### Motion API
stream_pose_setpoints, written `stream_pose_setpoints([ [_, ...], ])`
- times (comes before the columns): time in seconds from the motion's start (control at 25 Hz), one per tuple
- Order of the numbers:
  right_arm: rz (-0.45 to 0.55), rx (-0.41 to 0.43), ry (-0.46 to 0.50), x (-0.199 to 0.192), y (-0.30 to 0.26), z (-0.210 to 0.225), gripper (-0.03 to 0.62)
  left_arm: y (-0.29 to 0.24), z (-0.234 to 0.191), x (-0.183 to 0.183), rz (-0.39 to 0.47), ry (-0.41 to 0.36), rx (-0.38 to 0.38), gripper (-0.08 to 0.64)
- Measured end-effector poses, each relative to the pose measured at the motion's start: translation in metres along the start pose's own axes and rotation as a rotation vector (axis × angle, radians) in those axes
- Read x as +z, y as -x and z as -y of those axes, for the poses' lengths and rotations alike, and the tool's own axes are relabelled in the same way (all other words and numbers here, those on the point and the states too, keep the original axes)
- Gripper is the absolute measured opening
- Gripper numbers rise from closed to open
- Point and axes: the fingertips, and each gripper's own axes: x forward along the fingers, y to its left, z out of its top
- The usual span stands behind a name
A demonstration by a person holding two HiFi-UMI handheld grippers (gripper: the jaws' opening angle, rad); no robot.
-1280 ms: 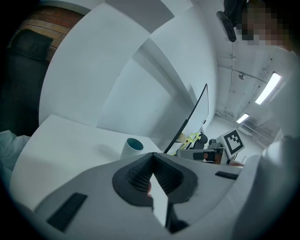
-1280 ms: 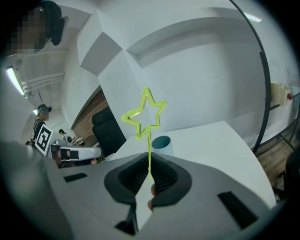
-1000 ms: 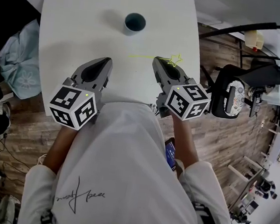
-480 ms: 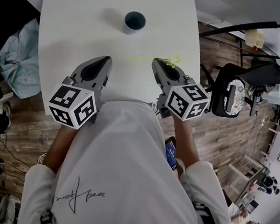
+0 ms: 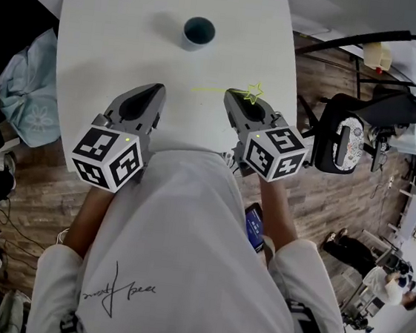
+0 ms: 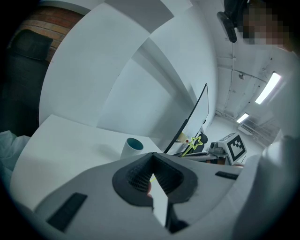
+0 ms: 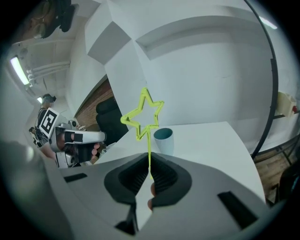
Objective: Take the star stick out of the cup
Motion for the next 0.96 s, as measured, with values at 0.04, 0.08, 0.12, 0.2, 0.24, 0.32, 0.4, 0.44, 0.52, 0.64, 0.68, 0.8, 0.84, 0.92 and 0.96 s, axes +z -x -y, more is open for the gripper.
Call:
stream_pose_setpoints([
  [0.04,0.000,0.002,0.002,-0.0001,-0.0001,-0.0004,0.020,-0.0001,0.0001,0.0000,0.000,0.000,0.000,0.004],
  [0.08,0.002,0.004,0.001,0.0001,0.0000,-0.0007,0.020,-0.0001,0.0002,-0.0001,0.000,0.000,0.000,0.003],
  [0.12,0.004,0.007,0.000,0.0004,0.0002,-0.0011,0.020,-0.0001,0.0005,-0.0003,0.001,0.000,-0.001,0.003],
  [0.2,0.007,0.010,0.001,0.0007,0.0012,-0.0023,0.020,0.0005,0.0016,-0.0005,0.001,-0.002,-0.002,0.003],
  [0.24,0.007,0.012,0.002,0.0008,0.0018,-0.0030,0.020,0.0010,0.0023,-0.0005,0.002,-0.003,-0.002,0.004],
  [0.32,0.007,0.017,0.002,0.0008,0.0026,-0.0042,0.020,0.0016,0.0031,-0.0005,0.002,-0.004,-0.003,0.003],
  [0.4,0.007,0.024,0.001,0.0008,0.0022,-0.0047,0.020,0.0014,0.0029,-0.0004,0.002,-0.003,-0.003,0.003],
  [0.44,0.007,0.025,0.000,0.0006,0.0018,-0.0046,0.020,0.0010,0.0027,-0.0005,0.002,-0.003,-0.003,0.004],
  [0.52,0.005,0.025,-0.002,-0.0005,0.0013,-0.0041,0.020,0.0006,0.0026,-0.0011,0.001,-0.001,-0.004,0.005],
  [0.64,0.000,0.027,-0.007,-0.0026,0.0011,-0.0042,0.020,0.0007,0.0026,-0.0021,-0.002,0.001,-0.004,0.003],
  [0.68,-0.002,0.029,-0.008,-0.0031,0.0011,-0.0047,0.020,0.0008,0.0027,-0.0023,-0.002,0.002,-0.004,0.004],
  [0.8,-0.005,0.036,-0.008,-0.0037,0.0005,-0.0061,0.020,0.0007,0.0031,-0.0023,-0.004,0.001,-0.005,0.005],
  [0.84,-0.007,0.038,-0.009,-0.0039,0.0001,-0.0064,0.020,0.0005,0.0030,-0.0022,-0.004,0.001,-0.005,0.003],
  [0.92,-0.011,0.043,-0.011,-0.0044,-0.0008,-0.0068,0.020,0.0001,0.0027,-0.0019,-0.005,0.003,-0.007,0.004],
  [0.96,-0.013,0.045,-0.012,-0.0045,-0.0013,-0.0070,0.020,-0.0001,0.0026,-0.0018,-0.005,0.003,-0.007,0.004],
])
